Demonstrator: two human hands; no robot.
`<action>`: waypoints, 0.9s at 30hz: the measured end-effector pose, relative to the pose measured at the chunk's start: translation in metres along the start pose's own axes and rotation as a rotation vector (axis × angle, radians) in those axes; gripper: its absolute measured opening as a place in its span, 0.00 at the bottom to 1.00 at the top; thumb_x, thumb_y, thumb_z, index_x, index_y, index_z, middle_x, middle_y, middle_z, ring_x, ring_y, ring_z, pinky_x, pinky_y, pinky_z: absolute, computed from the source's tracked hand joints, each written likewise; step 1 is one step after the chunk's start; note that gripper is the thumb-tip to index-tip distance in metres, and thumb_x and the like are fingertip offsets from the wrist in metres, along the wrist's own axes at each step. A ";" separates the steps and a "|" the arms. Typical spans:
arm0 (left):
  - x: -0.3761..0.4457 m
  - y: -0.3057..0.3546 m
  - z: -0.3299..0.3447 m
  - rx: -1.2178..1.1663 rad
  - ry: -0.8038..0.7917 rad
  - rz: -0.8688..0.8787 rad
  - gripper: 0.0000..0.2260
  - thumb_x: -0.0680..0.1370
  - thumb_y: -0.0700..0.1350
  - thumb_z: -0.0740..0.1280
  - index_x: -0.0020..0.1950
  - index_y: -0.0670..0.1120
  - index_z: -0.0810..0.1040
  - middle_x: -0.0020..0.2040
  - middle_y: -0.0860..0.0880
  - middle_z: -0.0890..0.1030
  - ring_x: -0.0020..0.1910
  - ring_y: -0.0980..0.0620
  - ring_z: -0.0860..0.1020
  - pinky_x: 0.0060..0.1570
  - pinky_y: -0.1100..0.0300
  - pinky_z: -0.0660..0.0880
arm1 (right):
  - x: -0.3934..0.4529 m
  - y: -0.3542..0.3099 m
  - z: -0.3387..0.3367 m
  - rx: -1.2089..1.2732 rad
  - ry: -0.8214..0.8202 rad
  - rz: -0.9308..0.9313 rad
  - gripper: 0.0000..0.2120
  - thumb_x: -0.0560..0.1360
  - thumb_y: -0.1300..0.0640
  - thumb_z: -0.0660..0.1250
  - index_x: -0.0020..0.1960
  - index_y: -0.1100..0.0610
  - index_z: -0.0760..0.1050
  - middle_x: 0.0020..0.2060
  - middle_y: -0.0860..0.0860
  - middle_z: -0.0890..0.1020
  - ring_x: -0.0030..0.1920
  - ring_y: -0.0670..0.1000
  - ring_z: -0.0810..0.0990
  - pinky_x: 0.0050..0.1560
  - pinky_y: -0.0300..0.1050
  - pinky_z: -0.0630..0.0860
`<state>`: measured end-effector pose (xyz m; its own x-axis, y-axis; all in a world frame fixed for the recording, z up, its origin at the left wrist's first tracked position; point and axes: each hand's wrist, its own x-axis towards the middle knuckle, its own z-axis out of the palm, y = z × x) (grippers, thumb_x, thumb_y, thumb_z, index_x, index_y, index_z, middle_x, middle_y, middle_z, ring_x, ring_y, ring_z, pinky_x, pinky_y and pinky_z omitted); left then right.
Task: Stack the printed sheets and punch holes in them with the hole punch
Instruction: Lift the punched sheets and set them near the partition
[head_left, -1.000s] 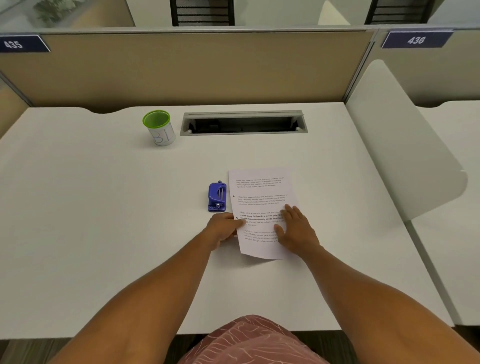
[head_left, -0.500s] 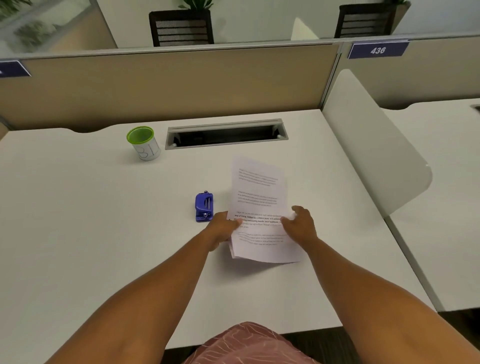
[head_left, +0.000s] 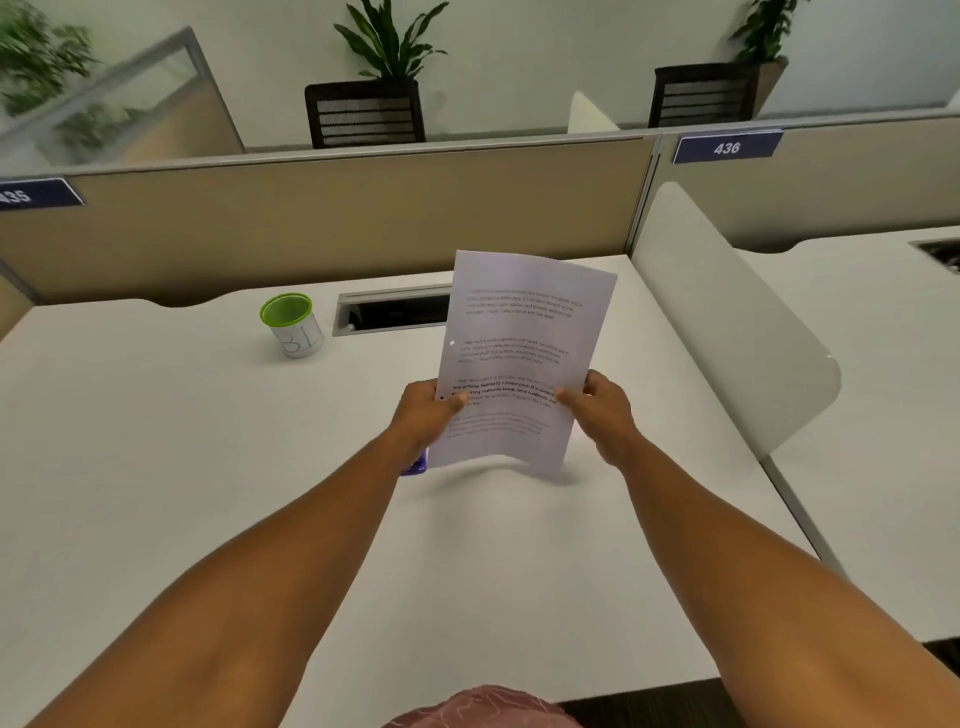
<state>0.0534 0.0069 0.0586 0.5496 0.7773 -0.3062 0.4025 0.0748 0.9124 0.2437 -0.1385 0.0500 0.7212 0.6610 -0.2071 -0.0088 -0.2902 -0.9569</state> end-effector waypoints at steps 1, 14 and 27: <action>0.001 0.006 0.001 0.008 0.024 0.025 0.14 0.79 0.45 0.68 0.64 0.44 0.79 0.58 0.45 0.82 0.53 0.44 0.82 0.51 0.51 0.81 | 0.000 -0.007 0.002 -0.025 0.011 -0.061 0.12 0.75 0.59 0.67 0.58 0.57 0.76 0.52 0.52 0.81 0.48 0.51 0.80 0.42 0.40 0.76; 0.003 0.011 0.014 0.057 0.140 0.105 0.16 0.75 0.43 0.72 0.62 0.43 0.79 0.55 0.45 0.82 0.54 0.43 0.80 0.52 0.53 0.79 | -0.002 -0.006 0.007 -0.298 0.084 -0.259 0.16 0.76 0.57 0.66 0.63 0.57 0.71 0.53 0.52 0.81 0.49 0.52 0.80 0.43 0.39 0.77; 0.007 -0.019 0.006 0.329 0.045 0.014 0.16 0.77 0.45 0.70 0.66 0.47 0.77 0.61 0.46 0.81 0.52 0.43 0.80 0.46 0.52 0.79 | -0.003 0.026 -0.001 -0.434 -0.014 -0.162 0.18 0.78 0.60 0.62 0.67 0.55 0.71 0.59 0.53 0.80 0.56 0.57 0.80 0.53 0.49 0.79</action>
<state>0.0541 0.0067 0.0377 0.5268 0.8040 -0.2757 0.6140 -0.1356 0.7776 0.2417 -0.1491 0.0257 0.6804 0.7297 -0.0677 0.3957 -0.4436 -0.8042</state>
